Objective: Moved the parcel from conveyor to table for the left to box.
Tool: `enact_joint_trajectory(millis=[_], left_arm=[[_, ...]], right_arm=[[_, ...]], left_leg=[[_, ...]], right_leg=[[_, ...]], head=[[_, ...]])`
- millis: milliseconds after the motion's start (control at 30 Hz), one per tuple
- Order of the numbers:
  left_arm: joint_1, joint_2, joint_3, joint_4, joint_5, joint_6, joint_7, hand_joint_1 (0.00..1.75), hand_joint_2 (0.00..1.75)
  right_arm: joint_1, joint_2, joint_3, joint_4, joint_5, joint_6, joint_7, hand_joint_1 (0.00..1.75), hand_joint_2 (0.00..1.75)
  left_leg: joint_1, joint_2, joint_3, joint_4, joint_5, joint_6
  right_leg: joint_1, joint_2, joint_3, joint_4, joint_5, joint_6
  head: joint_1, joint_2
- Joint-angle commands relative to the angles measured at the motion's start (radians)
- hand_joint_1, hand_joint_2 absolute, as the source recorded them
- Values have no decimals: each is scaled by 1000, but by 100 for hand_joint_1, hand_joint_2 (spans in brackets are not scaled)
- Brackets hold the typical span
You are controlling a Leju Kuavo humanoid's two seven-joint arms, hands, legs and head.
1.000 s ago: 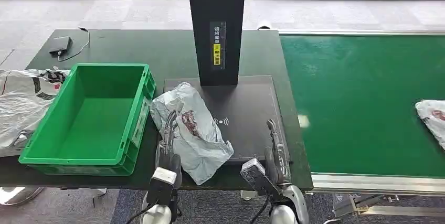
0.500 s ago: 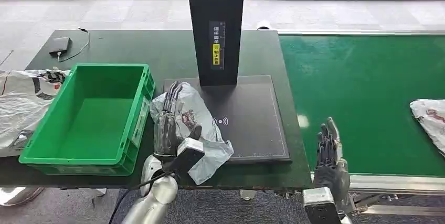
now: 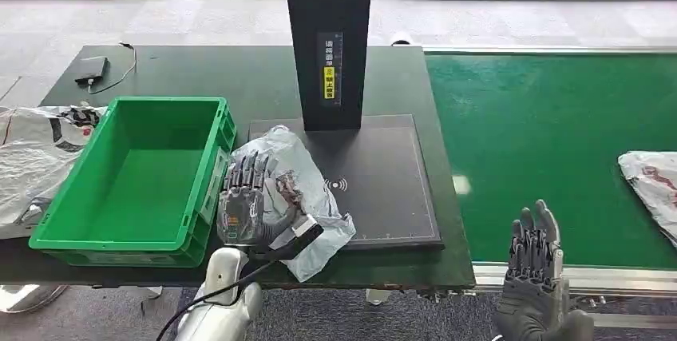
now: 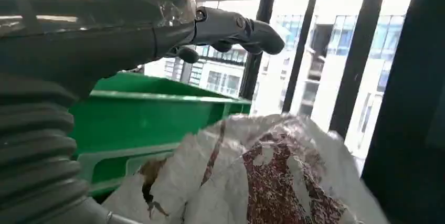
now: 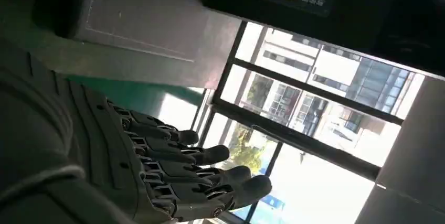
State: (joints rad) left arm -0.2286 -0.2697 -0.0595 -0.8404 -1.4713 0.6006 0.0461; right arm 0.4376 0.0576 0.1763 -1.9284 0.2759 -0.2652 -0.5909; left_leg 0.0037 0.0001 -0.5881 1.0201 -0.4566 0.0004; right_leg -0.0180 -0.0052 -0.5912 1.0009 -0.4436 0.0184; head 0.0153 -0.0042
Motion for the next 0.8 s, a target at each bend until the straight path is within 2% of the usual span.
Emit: enact_joint_trajectory(millis=[33,233,367,633,700,733,800], left_arm=[[-39,13,35,155,-87,-116,34,0,175],[-116,-4,36,259,-64,-136,-18,0,175],[-121,-9,36,262,-18,-119,-92,0,175],[-121,-9,36,262,-18,-119,-92,0,175],[-117,-10,24,254,-9,-127,-124,2,175],[-117,-16,15,247,29,-102,-183,175,175],[-124,-20,1,249,58,-113,-216,175,175]], right_arm=[[-11,14,-70,-7,-67,128,-32,0,0],[31,54,-116,-43,-61,116,-52,0,0],[35,63,-127,-42,-84,119,-48,0,0],[35,63,-127,-42,-84,119,-48,0,0],[31,66,-130,-38,-90,120,-48,0,0],[32,73,-133,-38,-95,117,-50,0,0],[32,73,-128,-40,-104,116,-53,0,0]], left_leg=[[1,0,3,-2,0,0],[0,-2,1,-1,0,0],[1,-2,2,-1,0,0],[1,-1,3,-1,0,0],[0,-1,4,-2,1,0],[1,-1,4,-2,1,0],[1,-1,4,-2,1,0]], right_leg=[[1,0,3,-3,0,-1],[0,-2,3,-1,-1,-1],[1,-3,3,-2,0,-1],[1,-1,4,-2,0,-1],[0,-1,5,-3,0,-1],[1,-1,5,-3,1,-2],[1,-1,6,-3,0,-1]], head=[[0,0],[0,0],[0,0],[0,0],[0,0],[0,0],[0,0]])
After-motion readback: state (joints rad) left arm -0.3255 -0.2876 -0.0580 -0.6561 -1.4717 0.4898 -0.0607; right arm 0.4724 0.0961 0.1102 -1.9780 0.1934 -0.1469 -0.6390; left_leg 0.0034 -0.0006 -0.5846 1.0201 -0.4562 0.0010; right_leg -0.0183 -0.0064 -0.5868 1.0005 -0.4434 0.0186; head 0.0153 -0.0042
